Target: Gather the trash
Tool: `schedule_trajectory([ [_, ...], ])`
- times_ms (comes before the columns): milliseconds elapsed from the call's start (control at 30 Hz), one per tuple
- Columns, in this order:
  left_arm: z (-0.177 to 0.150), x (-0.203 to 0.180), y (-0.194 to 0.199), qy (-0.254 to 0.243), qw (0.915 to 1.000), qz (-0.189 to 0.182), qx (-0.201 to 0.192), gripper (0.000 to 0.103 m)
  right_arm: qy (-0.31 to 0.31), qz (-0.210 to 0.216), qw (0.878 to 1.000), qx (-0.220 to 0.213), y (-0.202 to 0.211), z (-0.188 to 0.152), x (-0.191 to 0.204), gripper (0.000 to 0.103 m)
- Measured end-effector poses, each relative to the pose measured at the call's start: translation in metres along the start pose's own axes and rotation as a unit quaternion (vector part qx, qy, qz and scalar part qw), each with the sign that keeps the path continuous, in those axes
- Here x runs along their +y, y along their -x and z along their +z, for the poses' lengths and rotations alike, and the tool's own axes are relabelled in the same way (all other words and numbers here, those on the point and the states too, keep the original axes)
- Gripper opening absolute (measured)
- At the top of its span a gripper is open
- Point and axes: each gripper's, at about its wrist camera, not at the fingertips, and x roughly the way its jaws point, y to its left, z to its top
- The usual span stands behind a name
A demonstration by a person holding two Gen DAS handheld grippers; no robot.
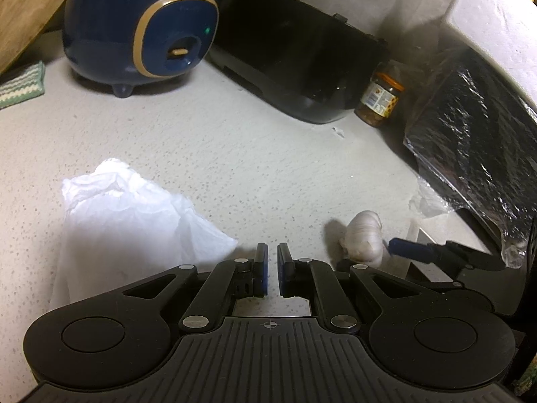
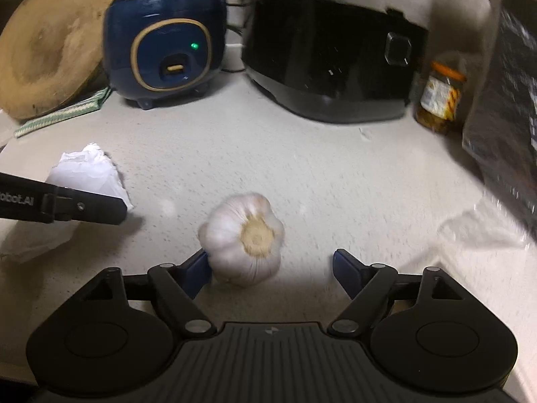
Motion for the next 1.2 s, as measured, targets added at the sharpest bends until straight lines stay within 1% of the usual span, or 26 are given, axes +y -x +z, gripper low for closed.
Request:
schedule_trajectory([
  [100,-0.001,0.001,-0.001,0.003,1.0000,0.000,0.003,0.009,-0.020,0.015,1.000,-0.001,0.000,-0.002,-0.005,0.083],
  [200,-0.001,0.002,-0.001,0.004,1.0000,-0.002,0.003,0.009,-0.012,0.014,1.000,-0.002,0.000,-0.004,-0.002,0.087],
  [367,-0.001,0.006,0.002,0.010,0.9999,-0.002,0.000,0.009,-0.005,0.018,1.000,-0.001,-0.003,-0.005,0.002,0.099],
  [467,-0.001,0.007,0.005,0.013,0.9999,-0.001,-0.002,0.009,-0.003,0.021,1.000,0.000,-0.004,-0.006,0.003,0.103],
  [600,-0.002,0.009,0.008,0.016,0.9999,-0.002,-0.005,0.009,-0.003,0.021,1.000,0.002,-0.004,-0.006,0.003,0.103],
  [900,0.001,0.008,0.018,0.012,0.9997,-0.003,-0.021,0.009,0.014,0.039,0.999,0.031,-0.006,0.002,0.001,0.103],
  [933,0.000,0.008,0.019,0.010,0.9997,-0.002,-0.023,0.009,0.009,0.039,0.999,0.029,-0.006,0.001,0.000,0.101],
  [1067,-0.002,0.008,0.022,0.005,0.9997,0.005,-0.022,0.009,-0.043,0.036,0.998,-0.002,0.002,-0.001,-0.006,0.099],
  [1200,-0.003,0.008,0.026,0.000,0.9994,0.020,-0.029,0.009,-0.044,0.028,0.999,-0.013,-0.001,0.005,-0.001,0.093],
])
